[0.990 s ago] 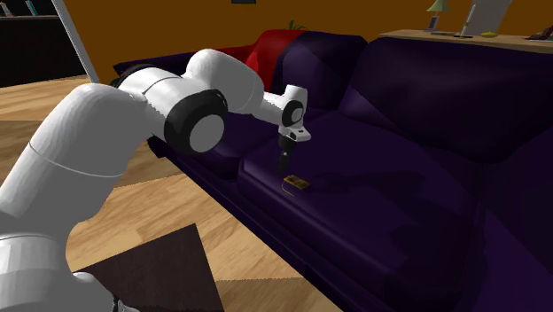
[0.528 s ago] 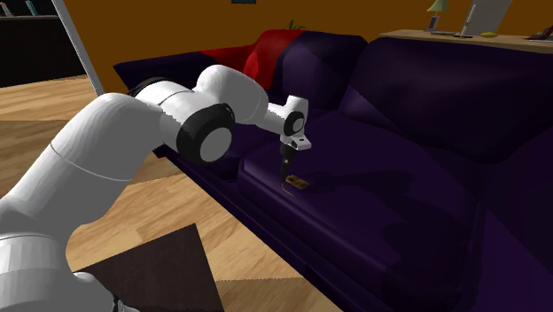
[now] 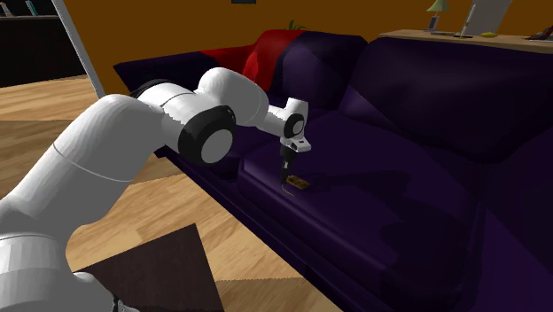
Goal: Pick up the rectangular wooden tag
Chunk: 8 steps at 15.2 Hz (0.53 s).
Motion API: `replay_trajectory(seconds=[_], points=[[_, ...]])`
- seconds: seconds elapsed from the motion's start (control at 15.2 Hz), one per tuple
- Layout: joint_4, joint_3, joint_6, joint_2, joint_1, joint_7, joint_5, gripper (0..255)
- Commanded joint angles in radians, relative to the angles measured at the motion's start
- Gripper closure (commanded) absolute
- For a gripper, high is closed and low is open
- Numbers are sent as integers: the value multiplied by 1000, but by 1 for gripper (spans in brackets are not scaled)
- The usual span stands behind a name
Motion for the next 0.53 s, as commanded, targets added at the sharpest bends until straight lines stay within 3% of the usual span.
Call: replay_trajectory(seconds=[0.0,0.46], points=[[0,0,1,1,0,0,0,255],[-2,5,-30,-32,-2,-1,5,255]])
